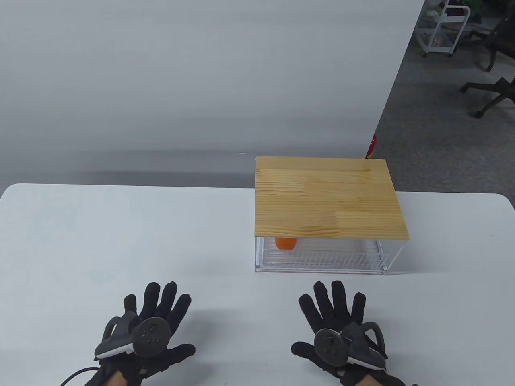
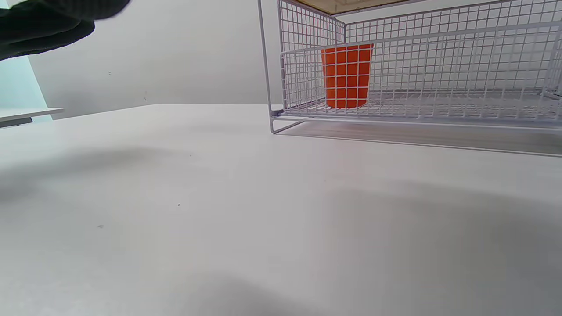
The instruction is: Take the cup out of the mesh sliding drawer
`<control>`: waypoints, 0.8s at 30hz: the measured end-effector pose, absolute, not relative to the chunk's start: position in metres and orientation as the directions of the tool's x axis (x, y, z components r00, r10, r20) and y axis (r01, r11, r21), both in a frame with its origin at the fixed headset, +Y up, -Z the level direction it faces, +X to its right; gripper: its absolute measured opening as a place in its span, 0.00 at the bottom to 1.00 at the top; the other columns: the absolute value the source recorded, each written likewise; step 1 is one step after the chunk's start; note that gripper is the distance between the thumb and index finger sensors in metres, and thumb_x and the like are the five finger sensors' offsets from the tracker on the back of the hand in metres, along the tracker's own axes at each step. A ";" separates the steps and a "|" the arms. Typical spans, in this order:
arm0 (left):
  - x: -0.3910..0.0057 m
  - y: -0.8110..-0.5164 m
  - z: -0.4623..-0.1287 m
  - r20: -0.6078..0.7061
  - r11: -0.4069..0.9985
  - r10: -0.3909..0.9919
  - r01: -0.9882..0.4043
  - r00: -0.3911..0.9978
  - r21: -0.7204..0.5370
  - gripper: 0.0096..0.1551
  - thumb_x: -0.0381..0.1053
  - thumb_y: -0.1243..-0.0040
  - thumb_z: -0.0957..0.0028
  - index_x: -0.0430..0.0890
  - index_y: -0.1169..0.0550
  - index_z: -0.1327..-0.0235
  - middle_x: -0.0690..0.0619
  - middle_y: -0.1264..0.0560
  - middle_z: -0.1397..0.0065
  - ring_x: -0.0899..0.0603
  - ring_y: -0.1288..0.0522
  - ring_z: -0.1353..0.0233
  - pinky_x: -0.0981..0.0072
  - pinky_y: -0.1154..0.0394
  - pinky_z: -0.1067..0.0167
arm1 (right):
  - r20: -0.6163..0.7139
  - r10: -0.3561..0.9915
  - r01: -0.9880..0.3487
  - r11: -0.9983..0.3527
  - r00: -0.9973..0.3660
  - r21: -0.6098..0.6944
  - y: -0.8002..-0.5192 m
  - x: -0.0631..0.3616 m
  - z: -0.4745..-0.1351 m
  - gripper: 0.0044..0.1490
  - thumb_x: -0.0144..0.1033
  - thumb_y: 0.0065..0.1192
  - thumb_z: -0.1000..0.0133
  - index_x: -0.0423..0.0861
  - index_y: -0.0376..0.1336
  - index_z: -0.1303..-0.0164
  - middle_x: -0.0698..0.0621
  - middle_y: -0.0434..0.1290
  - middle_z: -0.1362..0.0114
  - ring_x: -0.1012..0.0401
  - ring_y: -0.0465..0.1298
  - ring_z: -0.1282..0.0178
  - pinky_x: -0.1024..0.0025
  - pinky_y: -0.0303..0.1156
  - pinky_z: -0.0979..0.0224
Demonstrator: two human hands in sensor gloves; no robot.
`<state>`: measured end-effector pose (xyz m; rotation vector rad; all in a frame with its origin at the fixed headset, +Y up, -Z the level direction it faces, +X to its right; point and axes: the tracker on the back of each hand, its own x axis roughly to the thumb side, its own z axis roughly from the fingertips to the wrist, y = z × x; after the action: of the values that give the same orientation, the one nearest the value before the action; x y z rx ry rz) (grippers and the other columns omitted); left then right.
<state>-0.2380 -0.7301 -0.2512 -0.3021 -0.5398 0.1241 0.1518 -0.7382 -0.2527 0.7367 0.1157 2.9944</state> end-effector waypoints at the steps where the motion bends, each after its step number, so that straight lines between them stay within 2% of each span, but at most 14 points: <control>1: -0.238 -0.730 -0.251 0.486 0.949 0.195 -0.038 0.852 -0.313 0.61 0.79 0.60 0.43 0.47 0.72 0.21 0.35 0.78 0.21 0.19 0.79 0.27 0.12 0.76 0.48 | 0.462 0.073 -0.036 -0.996 -0.884 0.087 -0.738 0.152 -0.253 0.64 0.78 0.39 0.47 0.47 0.31 0.14 0.31 0.28 0.11 0.27 0.25 0.21 0.14 0.25 0.36; 20: -0.238 -0.729 -0.252 0.480 0.949 0.183 -0.026 0.858 -0.314 0.61 0.79 0.60 0.43 0.47 0.72 0.21 0.35 0.78 0.21 0.19 0.79 0.27 0.12 0.76 0.48 | 0.412 0.066 -0.036 -0.996 -0.909 0.080 -0.740 0.150 -0.268 0.64 0.74 0.45 0.47 0.46 0.32 0.15 0.32 0.31 0.11 0.28 0.27 0.19 0.15 0.27 0.32; 24: -0.240 -0.728 -0.252 0.479 0.950 0.188 -0.034 0.857 -0.310 0.61 0.79 0.60 0.43 0.47 0.72 0.21 0.35 0.78 0.21 0.19 0.79 0.27 0.12 0.76 0.48 | 0.379 0.080 -0.058 -0.996 -0.922 0.070 -0.738 0.150 -0.284 0.63 0.70 0.54 0.46 0.45 0.34 0.15 0.32 0.34 0.11 0.29 0.29 0.18 0.16 0.28 0.30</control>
<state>-0.2395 -0.7281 -0.2520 -0.2984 -0.5297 0.1184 0.1500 -0.7378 -0.2842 0.5981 0.0876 3.0108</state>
